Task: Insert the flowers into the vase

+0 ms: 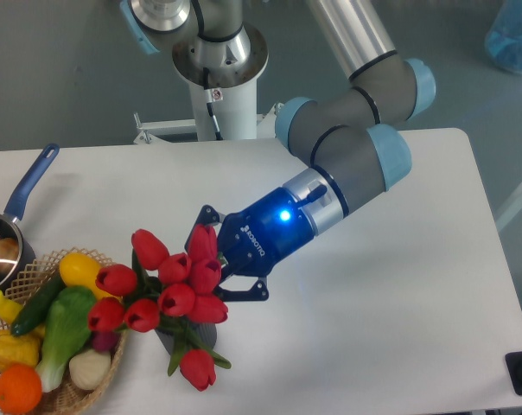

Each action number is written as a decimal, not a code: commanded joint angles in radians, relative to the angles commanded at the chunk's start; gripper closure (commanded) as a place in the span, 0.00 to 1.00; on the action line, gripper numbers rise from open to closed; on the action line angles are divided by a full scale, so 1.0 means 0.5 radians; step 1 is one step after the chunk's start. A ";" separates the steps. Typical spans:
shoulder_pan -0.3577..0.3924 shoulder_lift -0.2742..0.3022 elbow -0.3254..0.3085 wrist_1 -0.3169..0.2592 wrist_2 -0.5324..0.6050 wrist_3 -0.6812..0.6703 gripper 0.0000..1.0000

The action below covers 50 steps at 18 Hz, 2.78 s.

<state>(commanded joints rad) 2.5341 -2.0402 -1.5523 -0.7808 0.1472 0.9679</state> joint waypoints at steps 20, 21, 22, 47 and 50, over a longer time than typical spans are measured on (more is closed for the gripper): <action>0.067 0.031 -0.341 0.003 0.162 0.190 0.18; 0.080 0.031 -0.341 0.003 0.223 0.184 0.05; 0.086 0.034 -0.353 0.003 0.260 0.184 0.00; 0.267 0.479 -0.411 0.000 1.883 0.693 0.00; 0.270 0.506 -0.427 -0.003 2.095 0.696 0.00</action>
<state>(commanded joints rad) 2.6691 -1.7871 -1.7656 -0.7823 1.1948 1.3162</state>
